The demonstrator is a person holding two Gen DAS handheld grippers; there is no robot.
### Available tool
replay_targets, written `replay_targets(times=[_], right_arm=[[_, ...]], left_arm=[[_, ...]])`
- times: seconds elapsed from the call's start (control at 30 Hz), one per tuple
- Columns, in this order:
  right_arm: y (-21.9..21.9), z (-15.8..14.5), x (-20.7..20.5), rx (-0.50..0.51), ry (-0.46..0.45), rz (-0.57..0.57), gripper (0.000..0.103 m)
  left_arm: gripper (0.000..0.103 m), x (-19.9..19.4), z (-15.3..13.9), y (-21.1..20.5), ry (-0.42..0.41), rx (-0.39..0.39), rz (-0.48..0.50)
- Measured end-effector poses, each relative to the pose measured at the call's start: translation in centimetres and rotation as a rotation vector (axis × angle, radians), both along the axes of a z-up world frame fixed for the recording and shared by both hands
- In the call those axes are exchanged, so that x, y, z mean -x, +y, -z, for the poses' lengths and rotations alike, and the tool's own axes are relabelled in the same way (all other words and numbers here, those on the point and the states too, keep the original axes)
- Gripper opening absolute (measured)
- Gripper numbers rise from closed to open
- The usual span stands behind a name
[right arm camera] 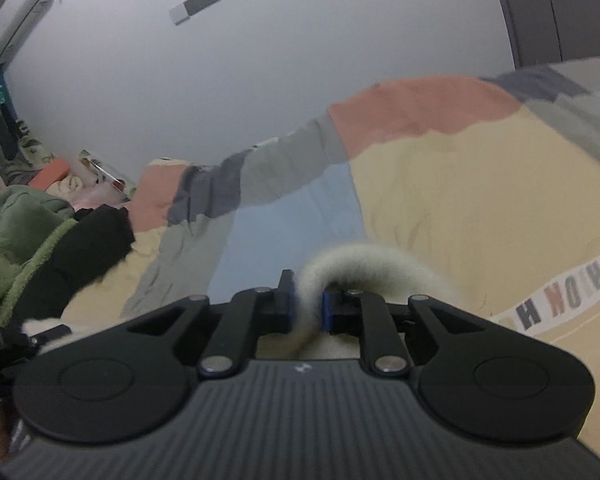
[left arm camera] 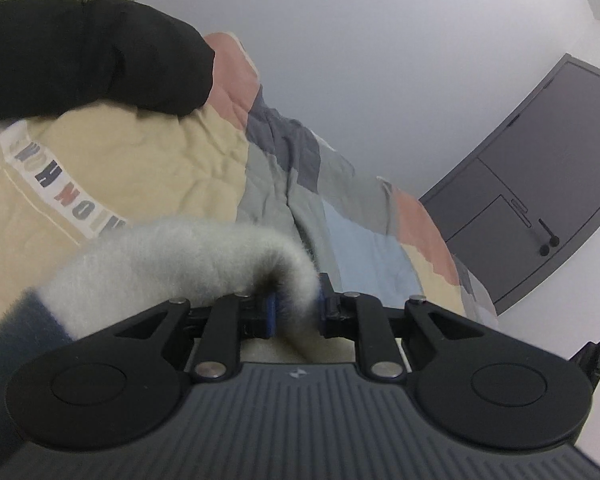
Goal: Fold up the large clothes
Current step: 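Lift the sweater high with both tools and shake it out, then lay the sweater flat on the quilt and open both tools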
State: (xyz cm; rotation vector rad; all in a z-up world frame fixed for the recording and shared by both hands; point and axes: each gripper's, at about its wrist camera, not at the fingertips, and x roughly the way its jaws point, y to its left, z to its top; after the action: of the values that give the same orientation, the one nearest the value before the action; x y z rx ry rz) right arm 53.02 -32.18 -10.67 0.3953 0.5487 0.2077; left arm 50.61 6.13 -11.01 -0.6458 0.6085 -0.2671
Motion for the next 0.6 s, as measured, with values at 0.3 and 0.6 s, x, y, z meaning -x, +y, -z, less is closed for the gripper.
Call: replay_targets(times=[0.3,0.6], right_arm=[[-0.2,-2.0,1.4,-0.037,0.032,0.014,0.054],[-0.4,-6.8,11.8,-0.002,-0.028,0.023,0.055]], left_arm=[[0.057,4.5,-4.7,-0.5,0.029,-0.036,0.047],[0.057,15.1,-10.4,1.6,0.019,-0.077,-0.007]])
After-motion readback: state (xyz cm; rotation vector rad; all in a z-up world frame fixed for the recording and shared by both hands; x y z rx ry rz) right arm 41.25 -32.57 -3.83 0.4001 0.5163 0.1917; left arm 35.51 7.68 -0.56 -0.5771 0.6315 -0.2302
